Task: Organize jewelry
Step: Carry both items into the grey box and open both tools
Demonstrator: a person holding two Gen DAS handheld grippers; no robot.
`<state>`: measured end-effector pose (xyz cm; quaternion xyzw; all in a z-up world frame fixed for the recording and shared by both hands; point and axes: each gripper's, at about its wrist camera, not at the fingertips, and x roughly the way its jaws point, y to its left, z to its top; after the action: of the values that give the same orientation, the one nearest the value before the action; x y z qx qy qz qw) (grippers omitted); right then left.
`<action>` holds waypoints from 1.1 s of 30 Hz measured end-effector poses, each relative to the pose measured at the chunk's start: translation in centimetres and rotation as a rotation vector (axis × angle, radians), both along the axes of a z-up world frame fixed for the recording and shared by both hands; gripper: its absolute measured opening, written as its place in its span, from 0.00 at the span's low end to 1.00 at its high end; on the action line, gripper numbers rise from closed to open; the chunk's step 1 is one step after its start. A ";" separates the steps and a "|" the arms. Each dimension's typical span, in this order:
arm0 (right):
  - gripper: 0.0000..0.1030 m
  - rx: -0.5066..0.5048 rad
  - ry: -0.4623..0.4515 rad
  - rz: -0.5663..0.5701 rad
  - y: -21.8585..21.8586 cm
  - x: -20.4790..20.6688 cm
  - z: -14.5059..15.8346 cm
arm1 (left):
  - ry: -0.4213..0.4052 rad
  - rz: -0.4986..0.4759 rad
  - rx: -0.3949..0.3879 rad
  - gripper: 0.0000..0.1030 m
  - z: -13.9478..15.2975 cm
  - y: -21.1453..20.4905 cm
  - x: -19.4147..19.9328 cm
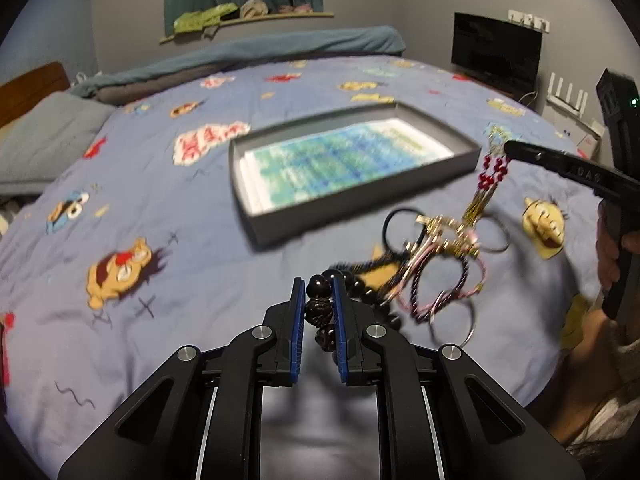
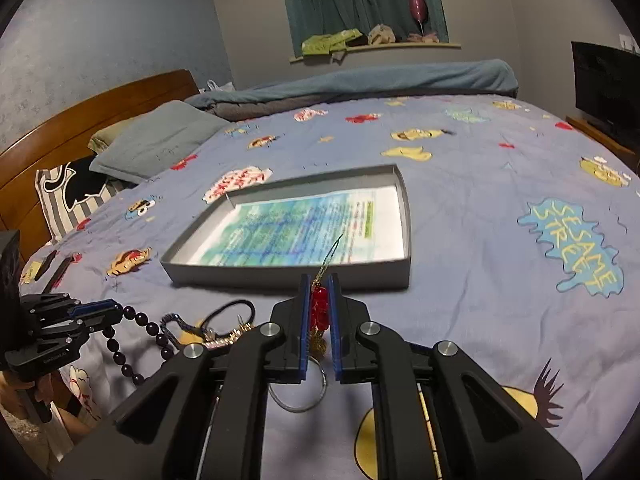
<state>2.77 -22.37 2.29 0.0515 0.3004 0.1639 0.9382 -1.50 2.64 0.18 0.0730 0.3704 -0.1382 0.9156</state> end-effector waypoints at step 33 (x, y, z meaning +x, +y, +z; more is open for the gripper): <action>0.08 -0.054 -0.131 -0.042 2.5 12.5 5.9 | -0.136 0.045 -0.099 0.14 5.7 -3.3 17.3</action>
<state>15.23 -19.82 8.23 0.0214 0.2414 0.1392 0.9602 15.76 -0.62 5.93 0.0284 0.3017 -0.1306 0.9440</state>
